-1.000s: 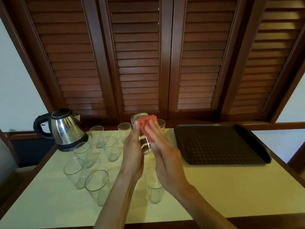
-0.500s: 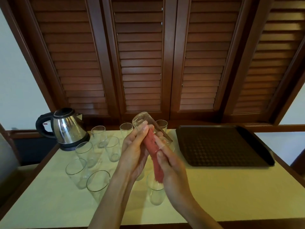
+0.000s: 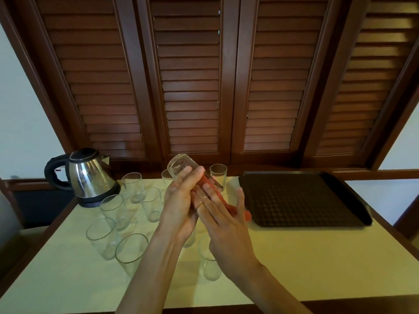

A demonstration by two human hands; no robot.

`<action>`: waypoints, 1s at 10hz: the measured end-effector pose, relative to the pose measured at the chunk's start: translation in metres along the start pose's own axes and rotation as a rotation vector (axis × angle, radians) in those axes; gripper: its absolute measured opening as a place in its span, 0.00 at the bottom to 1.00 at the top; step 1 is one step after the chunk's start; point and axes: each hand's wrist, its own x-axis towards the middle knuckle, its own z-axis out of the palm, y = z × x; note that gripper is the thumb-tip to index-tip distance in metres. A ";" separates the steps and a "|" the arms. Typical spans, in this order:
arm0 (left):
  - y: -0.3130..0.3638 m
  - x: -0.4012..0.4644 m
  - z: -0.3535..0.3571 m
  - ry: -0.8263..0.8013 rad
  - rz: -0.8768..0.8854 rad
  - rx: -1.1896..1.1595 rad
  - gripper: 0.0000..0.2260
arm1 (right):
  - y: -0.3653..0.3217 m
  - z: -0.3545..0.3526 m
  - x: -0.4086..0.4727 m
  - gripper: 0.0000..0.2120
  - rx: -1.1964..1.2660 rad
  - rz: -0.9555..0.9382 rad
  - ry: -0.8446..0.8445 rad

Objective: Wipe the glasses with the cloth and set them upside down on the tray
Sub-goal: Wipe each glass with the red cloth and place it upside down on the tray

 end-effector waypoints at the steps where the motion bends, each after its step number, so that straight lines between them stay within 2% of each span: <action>1: -0.009 0.006 -0.006 -0.028 0.017 -0.015 0.21 | -0.006 -0.011 -0.001 0.41 0.790 0.264 -0.056; 2: -0.012 0.010 -0.011 -0.114 0.042 -0.076 0.11 | 0.001 -0.034 0.008 0.34 1.916 0.753 -0.231; 3: -0.010 0.010 -0.008 -0.177 0.019 -0.037 0.08 | 0.001 -0.037 0.010 0.34 2.190 0.706 -0.216; 4: -0.009 0.007 0.000 -0.176 -0.012 -0.054 0.08 | -0.001 -0.021 0.011 0.43 1.239 0.393 -0.089; 5: -0.009 -0.003 0.005 -0.136 -0.034 -0.005 0.10 | 0.011 0.007 0.008 0.56 0.050 0.110 -0.046; 6: -0.013 -0.004 0.005 -0.107 -0.030 0.003 0.13 | 0.007 0.007 0.006 0.51 0.280 0.114 -0.022; 7: -0.014 -0.001 -0.004 -0.108 -0.003 -0.050 0.09 | -0.002 -0.020 0.000 0.39 1.325 0.494 -0.066; 8: -0.006 0.004 -0.014 -0.180 0.053 0.002 0.15 | -0.001 -0.034 -0.016 0.32 2.058 0.916 -0.118; 9: 0.001 0.008 -0.017 -0.143 0.087 0.059 0.16 | 0.002 -0.045 -0.026 0.31 2.264 1.037 0.024; 10: 0.004 0.007 -0.017 -0.021 0.092 0.020 0.19 | 0.004 -0.058 -0.028 0.31 1.990 1.154 0.325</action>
